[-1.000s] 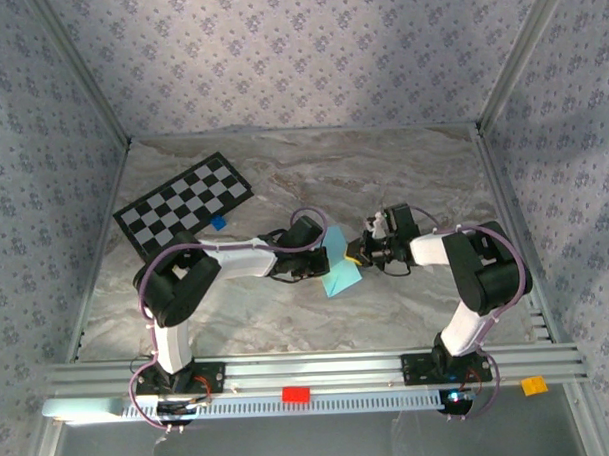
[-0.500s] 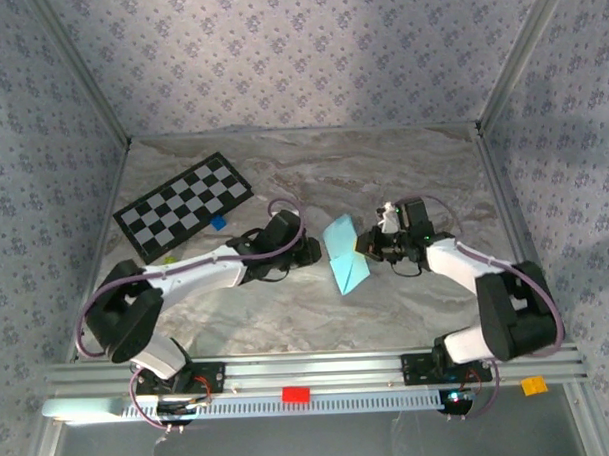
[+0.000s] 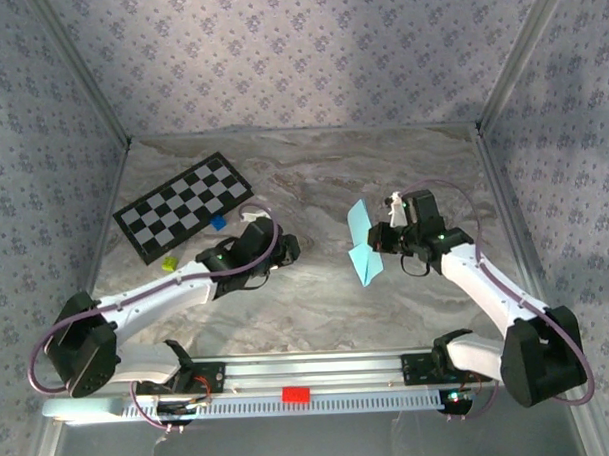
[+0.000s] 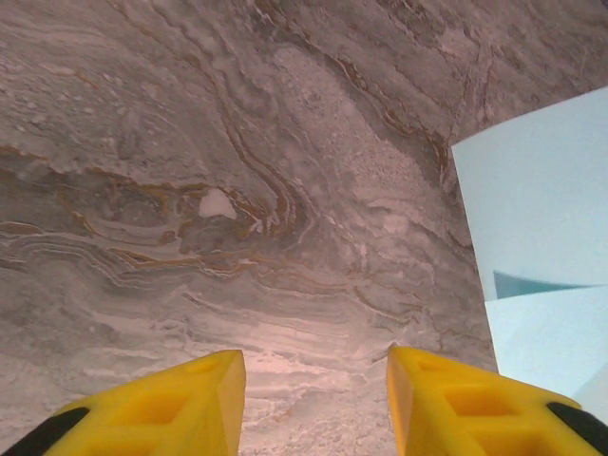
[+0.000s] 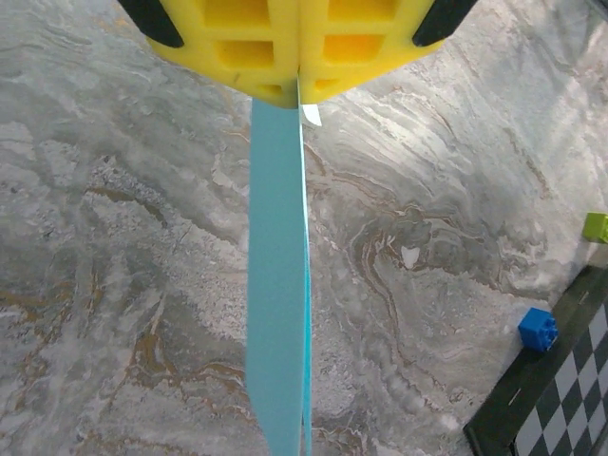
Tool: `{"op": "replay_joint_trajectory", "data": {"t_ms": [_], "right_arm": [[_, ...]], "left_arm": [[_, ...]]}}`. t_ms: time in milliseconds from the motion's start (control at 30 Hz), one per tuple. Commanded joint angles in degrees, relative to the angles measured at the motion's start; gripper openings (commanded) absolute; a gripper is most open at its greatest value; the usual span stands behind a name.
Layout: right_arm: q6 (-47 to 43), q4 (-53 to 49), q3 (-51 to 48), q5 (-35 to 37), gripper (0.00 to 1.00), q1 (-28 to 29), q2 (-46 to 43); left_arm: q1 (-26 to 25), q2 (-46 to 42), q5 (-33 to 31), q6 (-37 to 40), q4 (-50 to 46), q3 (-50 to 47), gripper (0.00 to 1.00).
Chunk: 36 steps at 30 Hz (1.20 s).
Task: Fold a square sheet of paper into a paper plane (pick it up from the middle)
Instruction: Turn over the paper at the center of the table.
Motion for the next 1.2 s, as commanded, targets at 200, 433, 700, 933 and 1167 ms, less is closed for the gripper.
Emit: {"op": "replay_joint_trajectory", "data": {"t_ms": [200,433,700,933,1167], "right_arm": [[-8.9,-16.0,8.7,19.7,0.05,5.4,-1.3],[-10.8,-21.0,10.5,30.0,0.06,9.3,-0.9],[-6.5,-27.1,14.0,50.0,0.05,16.5,6.1],[-1.6,-24.7,12.7,55.7,0.07,22.4,11.5],[2.5,-21.6,16.1,49.5,0.08,28.9,24.7]], "left_arm": [[1.1,-5.3,-3.3,-0.4,-3.1,-2.1,0.49],[1.6,-6.8,-3.3,-1.7,-4.5,-3.4,0.51],[2.5,-10.2,-4.4,-3.8,-5.5,-6.0,0.54],[3.2,-12.5,-5.4,-5.2,-7.0,-7.1,0.57],[3.4,-15.3,-8.0,-7.6,-10.0,-7.5,0.57]]}}
